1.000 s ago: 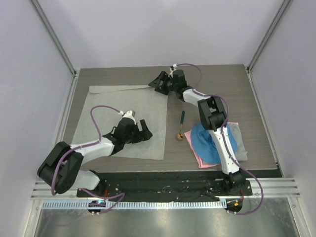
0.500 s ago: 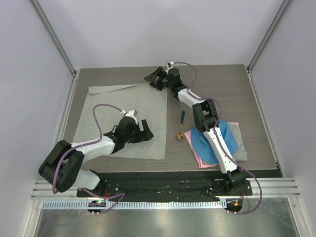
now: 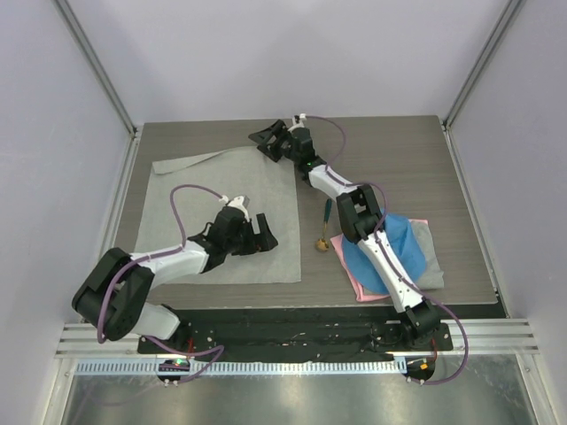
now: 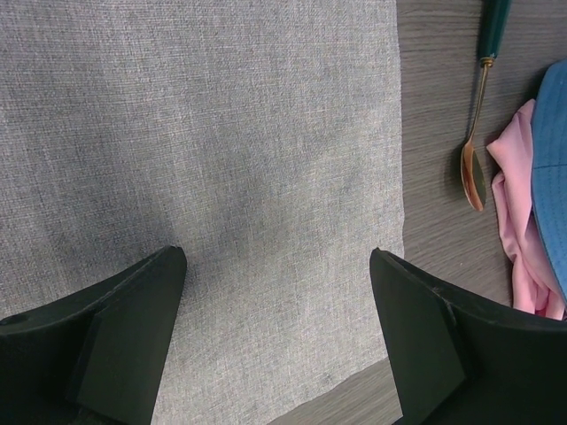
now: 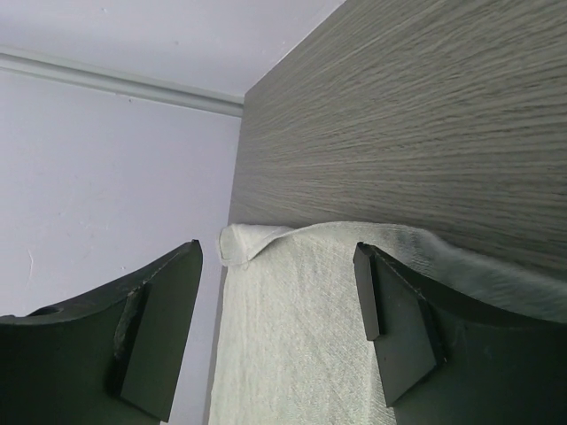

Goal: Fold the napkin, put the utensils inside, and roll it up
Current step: Flatten the napkin out

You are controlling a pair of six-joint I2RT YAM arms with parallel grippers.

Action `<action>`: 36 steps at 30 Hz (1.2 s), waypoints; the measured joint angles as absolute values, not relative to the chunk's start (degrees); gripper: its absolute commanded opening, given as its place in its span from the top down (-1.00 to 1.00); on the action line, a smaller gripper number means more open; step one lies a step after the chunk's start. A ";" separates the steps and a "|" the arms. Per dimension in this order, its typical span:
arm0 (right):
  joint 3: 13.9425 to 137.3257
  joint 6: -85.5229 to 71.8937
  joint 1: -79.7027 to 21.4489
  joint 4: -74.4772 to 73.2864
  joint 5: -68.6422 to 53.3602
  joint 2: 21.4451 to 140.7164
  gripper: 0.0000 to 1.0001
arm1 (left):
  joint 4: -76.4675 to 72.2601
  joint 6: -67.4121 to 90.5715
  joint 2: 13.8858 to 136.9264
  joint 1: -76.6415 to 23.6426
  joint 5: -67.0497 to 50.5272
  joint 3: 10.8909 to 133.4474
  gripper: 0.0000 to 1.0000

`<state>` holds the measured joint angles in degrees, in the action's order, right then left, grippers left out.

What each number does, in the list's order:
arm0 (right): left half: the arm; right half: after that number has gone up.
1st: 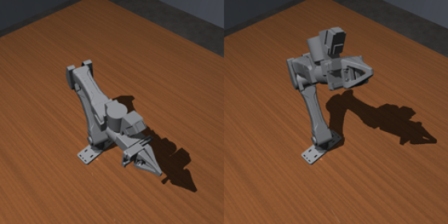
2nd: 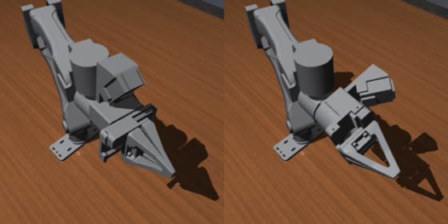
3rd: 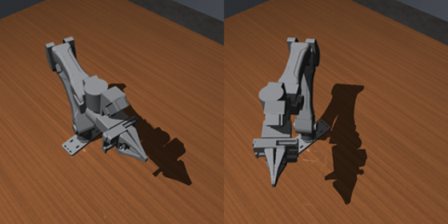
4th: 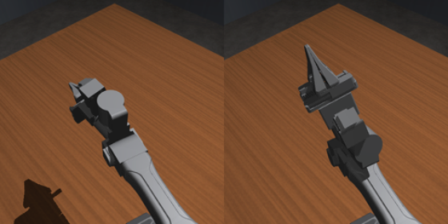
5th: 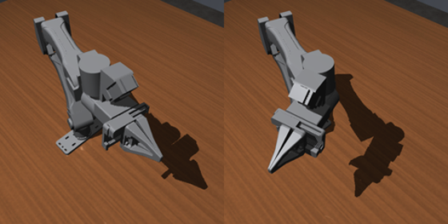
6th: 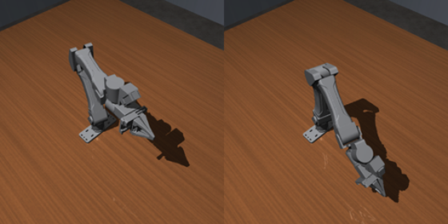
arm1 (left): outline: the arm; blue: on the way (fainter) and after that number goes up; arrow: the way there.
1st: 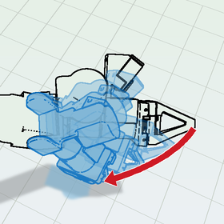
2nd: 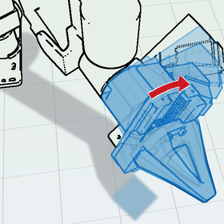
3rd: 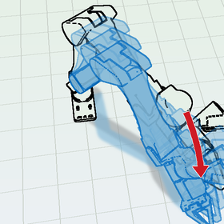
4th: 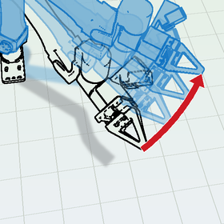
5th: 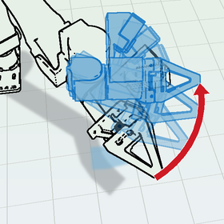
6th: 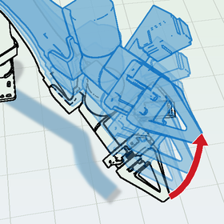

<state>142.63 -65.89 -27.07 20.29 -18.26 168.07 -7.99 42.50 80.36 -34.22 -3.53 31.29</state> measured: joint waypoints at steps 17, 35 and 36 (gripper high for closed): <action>119.17 -56.64 -25.21 25.28 -27.42 143.94 -0.56 | 11.70 31.73 74.37 -14.98 6.52 54.59 -0.99; 73.25 -34.35 -29.74 15.64 -20.93 101.65 -0.54 | 9.15 35.53 104.05 10.46 4.29 71.70 -0.26; 71.99 -33.39 -31.24 13.06 -19.92 101.65 -0.54 | 8.91 35.53 105.67 10.79 4.32 73.45 -0.22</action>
<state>71.99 -33.39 -31.24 13.06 -19.92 101.65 8.91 35.53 105.67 10.79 4.32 73.45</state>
